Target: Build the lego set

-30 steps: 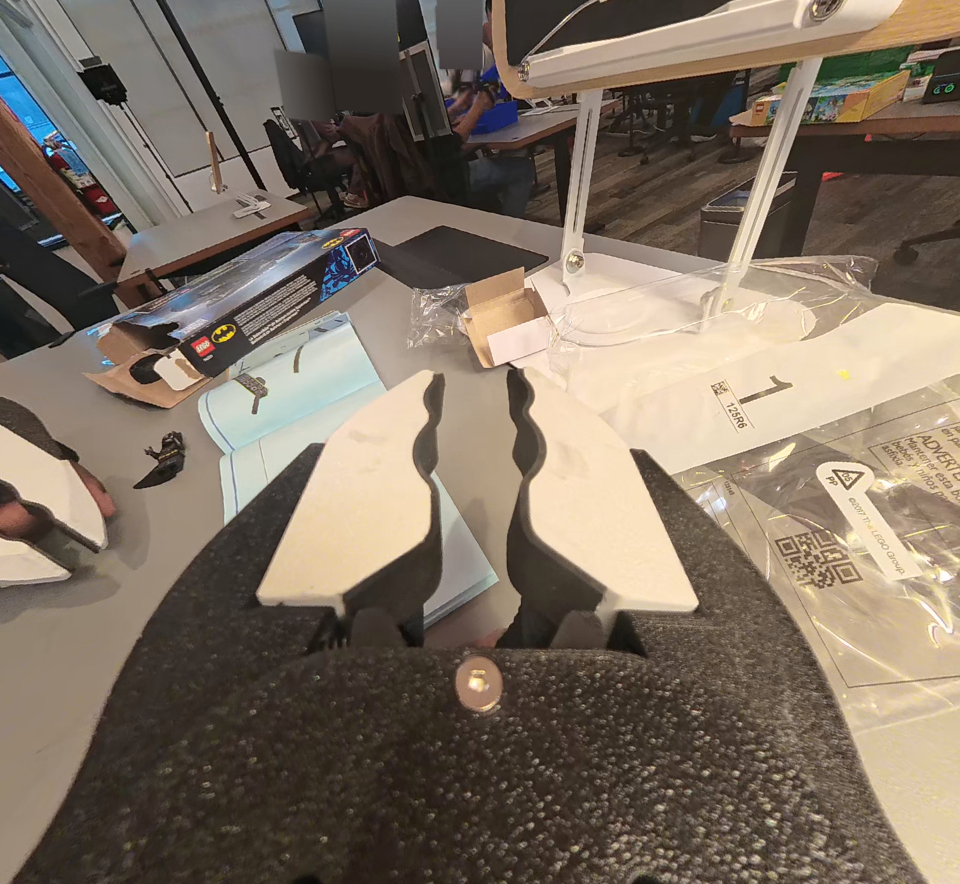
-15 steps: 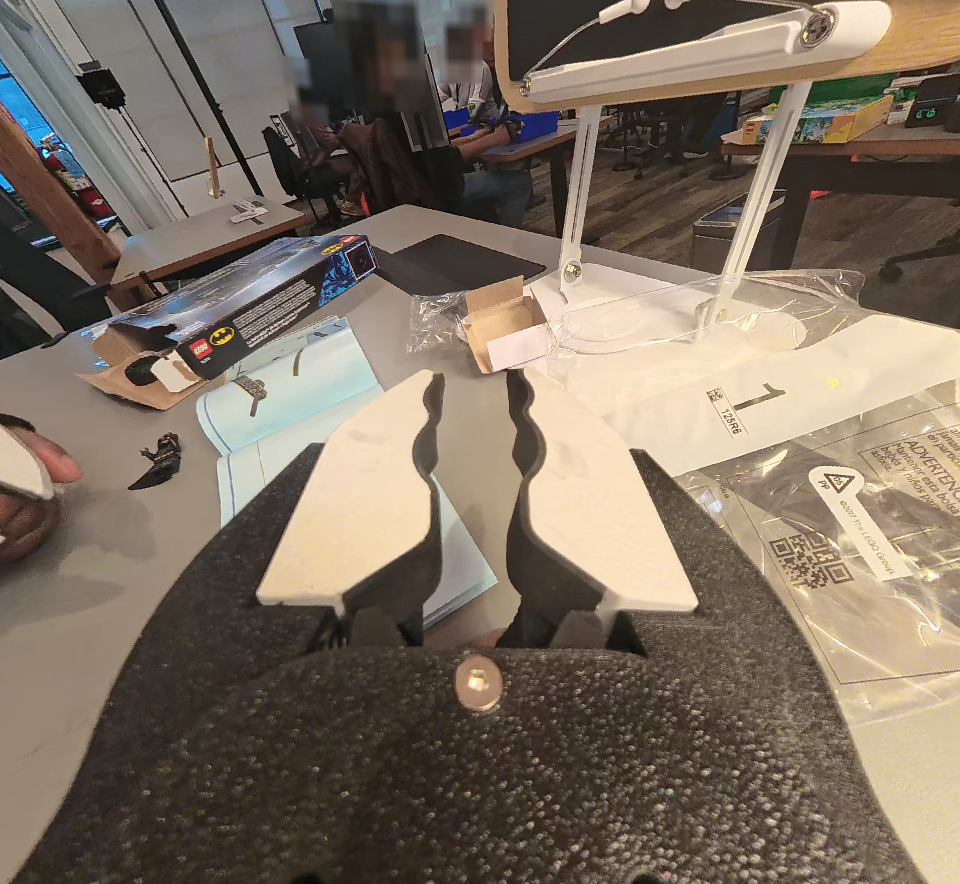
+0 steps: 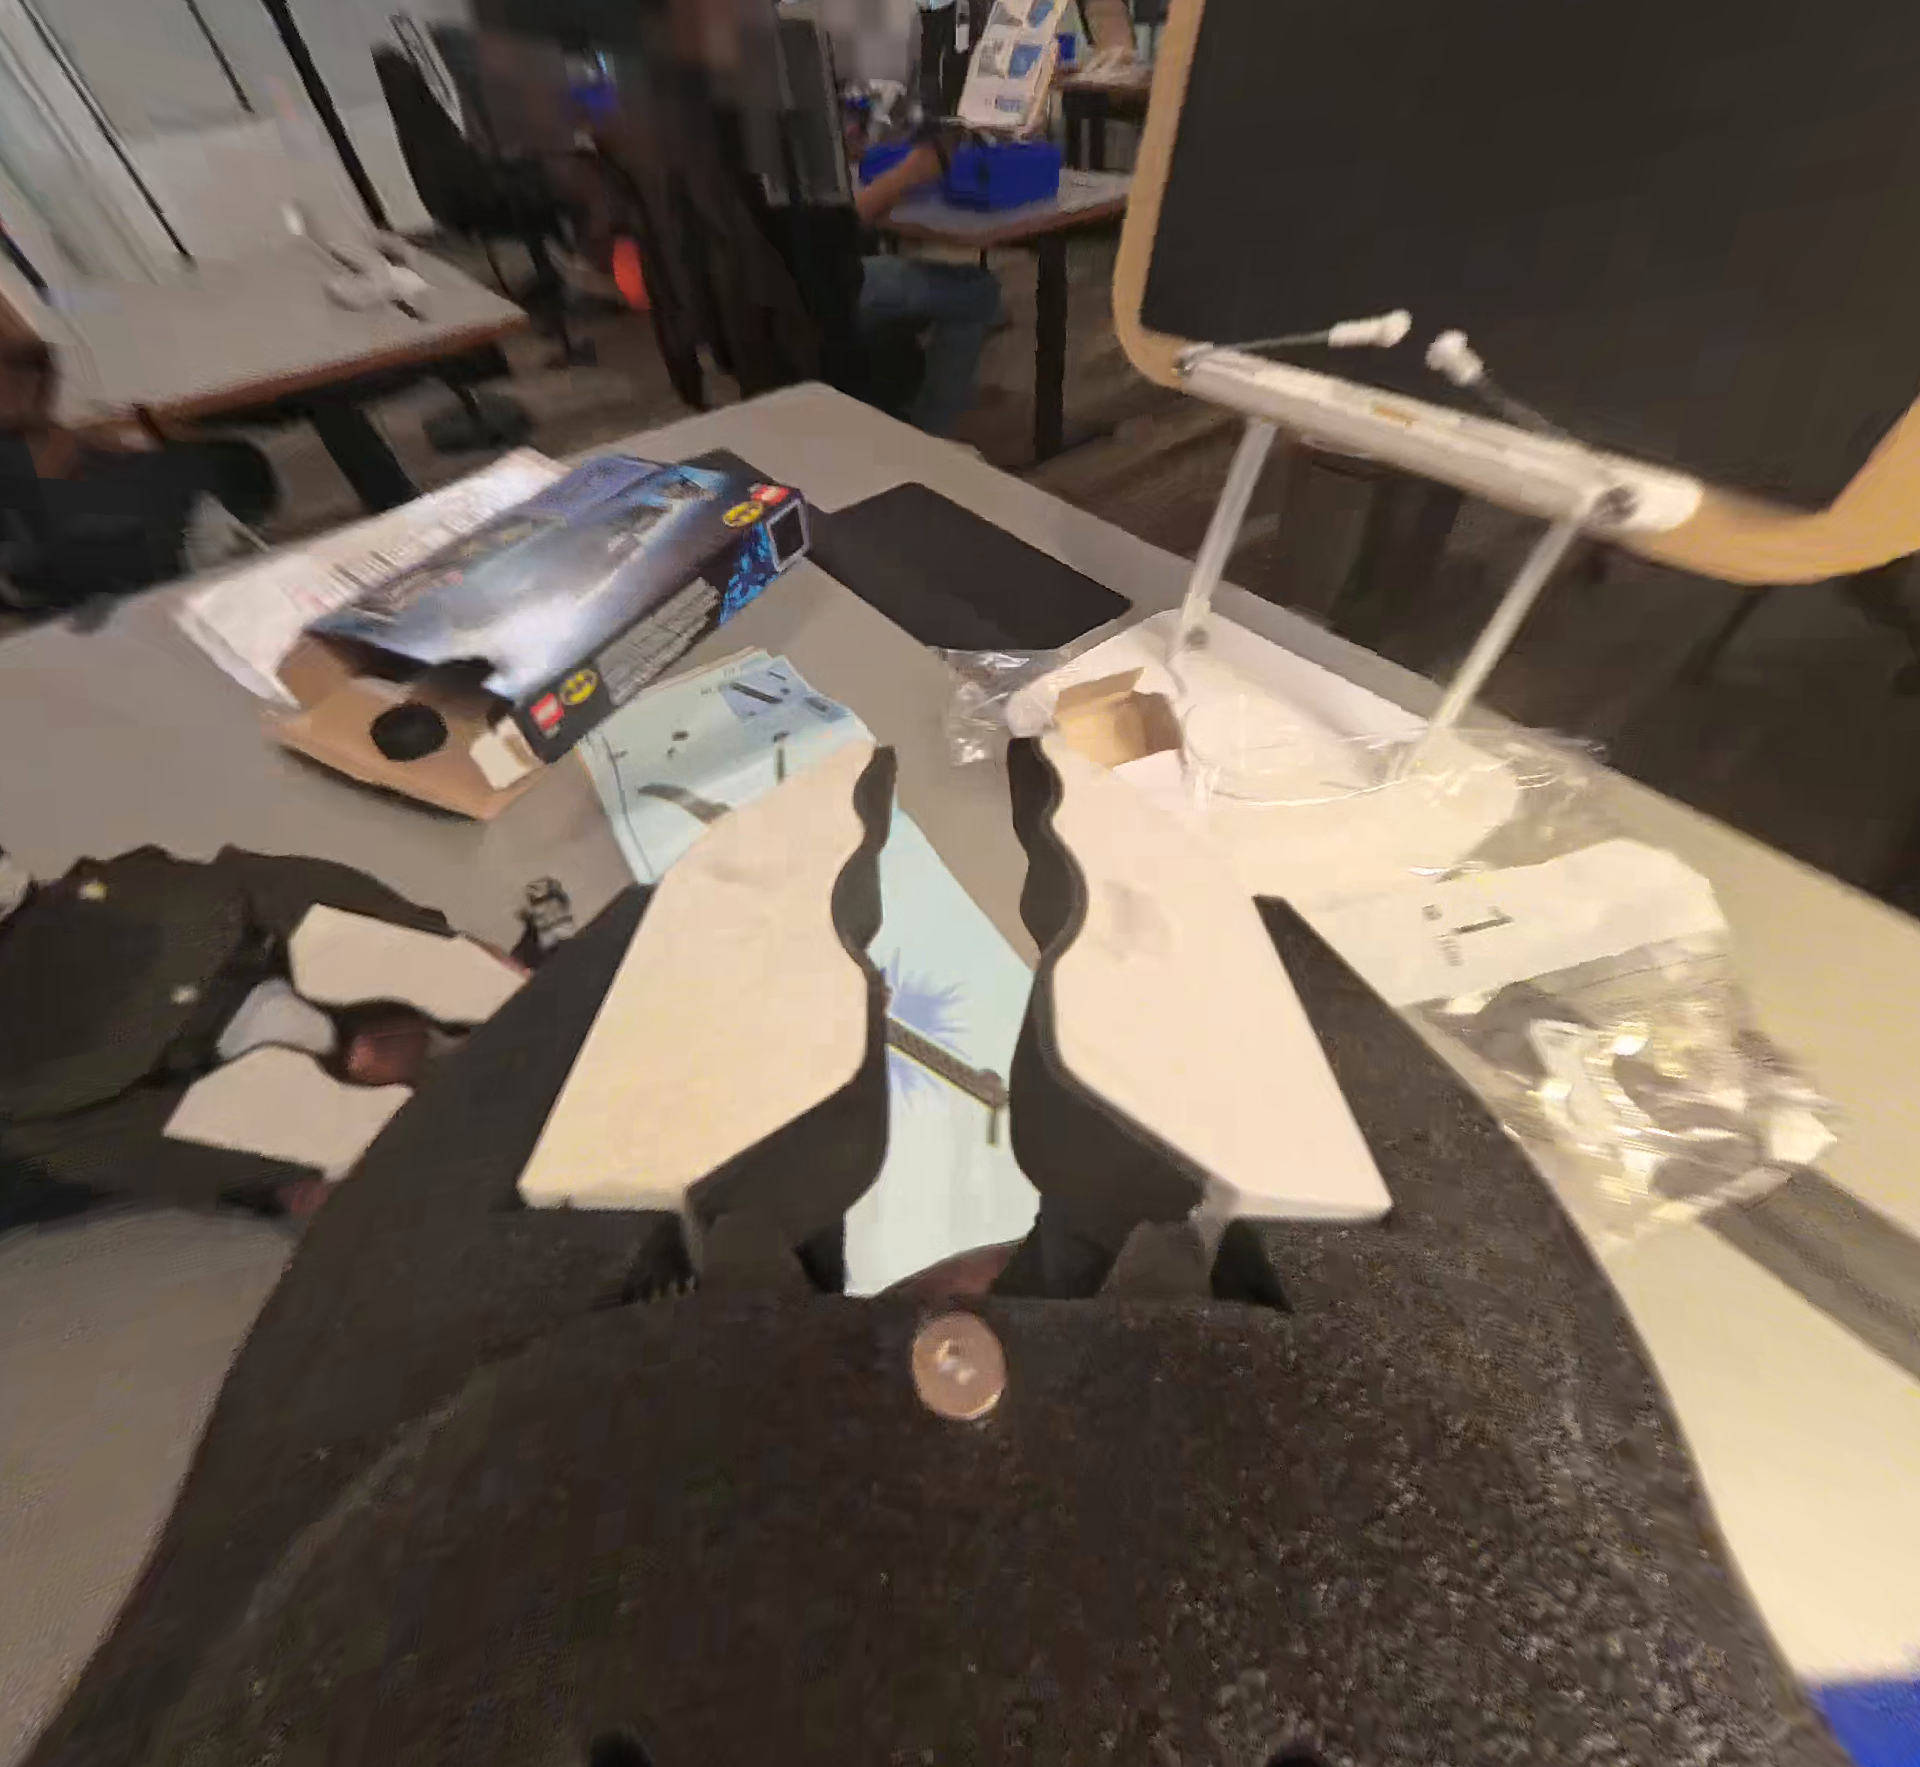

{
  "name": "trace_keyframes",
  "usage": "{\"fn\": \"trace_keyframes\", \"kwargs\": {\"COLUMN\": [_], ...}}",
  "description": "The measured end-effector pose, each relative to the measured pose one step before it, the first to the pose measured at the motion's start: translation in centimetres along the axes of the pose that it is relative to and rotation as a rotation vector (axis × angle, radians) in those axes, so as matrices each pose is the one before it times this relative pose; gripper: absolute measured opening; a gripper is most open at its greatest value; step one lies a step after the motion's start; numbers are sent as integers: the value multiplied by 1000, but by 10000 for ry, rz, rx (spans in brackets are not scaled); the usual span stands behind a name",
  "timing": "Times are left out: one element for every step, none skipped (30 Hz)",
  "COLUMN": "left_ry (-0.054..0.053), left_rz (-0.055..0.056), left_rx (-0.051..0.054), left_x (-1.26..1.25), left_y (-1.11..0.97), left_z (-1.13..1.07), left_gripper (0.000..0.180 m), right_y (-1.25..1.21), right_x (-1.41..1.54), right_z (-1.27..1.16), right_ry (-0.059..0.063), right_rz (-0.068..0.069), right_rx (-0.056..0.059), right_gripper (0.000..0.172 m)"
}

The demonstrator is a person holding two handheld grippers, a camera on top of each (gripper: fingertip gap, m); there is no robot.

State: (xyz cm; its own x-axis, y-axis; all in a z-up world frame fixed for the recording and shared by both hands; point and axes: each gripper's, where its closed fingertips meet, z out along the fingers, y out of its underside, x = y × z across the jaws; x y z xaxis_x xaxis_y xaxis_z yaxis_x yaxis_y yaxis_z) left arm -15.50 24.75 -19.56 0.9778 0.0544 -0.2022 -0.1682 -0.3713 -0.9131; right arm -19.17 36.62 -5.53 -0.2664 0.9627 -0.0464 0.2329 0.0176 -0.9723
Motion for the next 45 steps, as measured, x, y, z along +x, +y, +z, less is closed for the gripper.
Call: {"fn": "trace_keyframes", "kwargs": {"left_ry": [46, 31, 48, 66, 43, 42, 46, 54, 51, 61, 54, 34, 52, 52, 34, 17, 14, 23, 32, 40, 12, 2, -4, -1, 4, 1, 5, 5, 10, 7, 2, 5, 13, 5, 4, 11, 15, 11, 8, 15, 12, 7, 6, 9, 9], "left_rz": [93, 61, 30, 14, 4, 5, -3, -18, -23, -27, -31, -41, -49, -48, -28, -14, -16, -16, -6, 1, 7, 10, 9, 14, 19, 14, 12, 12, 10, 1, -1, 2, -1, -8, -7, -12, -17, -19, -23, -27, -40, -45, -38, -36, -35], "left_rx": [-3, 21, 13, -10, -22, -17, -16, -14, 15, 43, 43, 23, 2, -18, -16, -4, -6, -22, -22, -18, -22, -9, -8, -20, -20, -16, -8, -4, -10, -15, -7, 0, -1, -1, 8, 2, -6, 1, 9, 10, 7, 8, 13, 2, -11], "left_x": [162, 113, 95, 105, 72, 71, 82, 61, 37, 51, 36, -1, 22, 31, 25, 1, 10, 13, 38, 43, 22, 17, 10, 19, 23, 23, 17, 20, 27, 9, -6, 5, 17, 2, -8, 2, -8, -2, -24, -11, -38, -29, -37, -34, -33], "left_y": [25, 7, 6, 39, 59, 61, 64, 71, 31, -9, -8, 7, 35, 47, 50, 20, 26, 43, 35, 34, 32, 17, 13, 19, 25, 27, 3, 8, 15, 17, 16, 0, 1, 3, 1, -9, 11, 4, -9, -6, -11, -2, -17, -2, 17], "left_z": [-68, -85, -82, -63, -79, -94, -103, -129, -142, -144, -144, -120, -81, -68, -65, -52, -41, -11, -2, -9, -3, -3, 6, 16, 29, 13, 3, 9, 5, 21, 9, 0, 0, 0, -12, -1, 6, 2, -5, -14, -10, -14, -15, 0, 12], "left_gripper": [18, 18, 17, 17, 18, 18, 18, 18, 18, 18, 18, 18, 18, 18, 18, 18, 18, 18, 18, 18, 18, 18, 18, 18, 18, 18, 18, 18, 18, 18, 18, 18, 18, 18, 18, 18, 18, 18, 18, 18, 18, 18, 18, 18, 18], "right_y": [-1209, -1091, -773, -298, 246, 689, 892, 941, 921, 798, 553, 365, 270, 263, 281, 302, 275, 243, 189, 110, 33, -19, -61, -101, -83, -27, 6, 25, 82, 150, 174, 212, 247, 293, 310, 322, 358, 379, 420, 469, 530, 574, 667, 749, 792], "right_x": [270, 706, 922, 868, 809, 819, 837, 813, 813, 751, 609, 427, 250, 151, 154, 146, 110, 75, 67, 81, 54, 8, -52, -72, -78, -27, 33, 78, 123, 116, 126, 166, 185, 211, 253, 288, 330, 414, 534, 686, 760, 801, 858, 928, 980], "right_z": [-1646, -1628, -1399, -1080, -772, -476, -242, -49, 129, 243, 281, 257, 244, 198, 166, 133, 91, 54, 19, -34, -67, -121, -152, -197, -210, -210, -203, -168, -142, -109, -91, -95, -104, -115, -135, -183, -218, -244, -268, -253, -207, -144, -45, 12, 70], "right_ry": [452, 480, 411, 240, 139, 117, 147, 159, 177, 171, 135, 67, -9, -31, -3, 17, 5, -7, -1, 2, -9, -31, -54, -55, -46, -9, 26, 37, 44, 14, -11, -11, -6, 2, 20, 41, 60, 90, 125, 155, 133, 71, 38, 37, 54], "right_rz": [-622, -494, -275, -119, -13, 18, -26, -43, 17, 53, 59, 75, 58, 35, 17, -3, -15, 0, 15, 25, 40, 59, 51, 23, -8, -31, -40, -46, -33, -13, 6, 15, 9, -3, -15, -40, -64, -75, -73, -61, -11, 84, 172, 231, 259], "right_rx": [-27, 193, 223, 125, -67, -243, -263, -244, -258, -237, -167, -89, -73, -89, -115, -144, -130, -109, -87, -60, -36, -27, -21, -10, -28, -64, -76, -62, -69, -90, -92, -98, -118, -135, -140, -149, -164, -158, -152, -138, -123, -100, -102, -131, -141], "right_gripper": [23, 22, 22, 22, 22, 22, 23, 23, 23, 23, 23, 23, 23, 23, 23, 23, 23, 23, 23, 23, 23, 23, 23, 23, 23, 23, 23, 23, 23, 23, 23, 23, 23, 23, 23, 23, 23, 24, 24, 24, 24, 24, 24, 24, 24]}}
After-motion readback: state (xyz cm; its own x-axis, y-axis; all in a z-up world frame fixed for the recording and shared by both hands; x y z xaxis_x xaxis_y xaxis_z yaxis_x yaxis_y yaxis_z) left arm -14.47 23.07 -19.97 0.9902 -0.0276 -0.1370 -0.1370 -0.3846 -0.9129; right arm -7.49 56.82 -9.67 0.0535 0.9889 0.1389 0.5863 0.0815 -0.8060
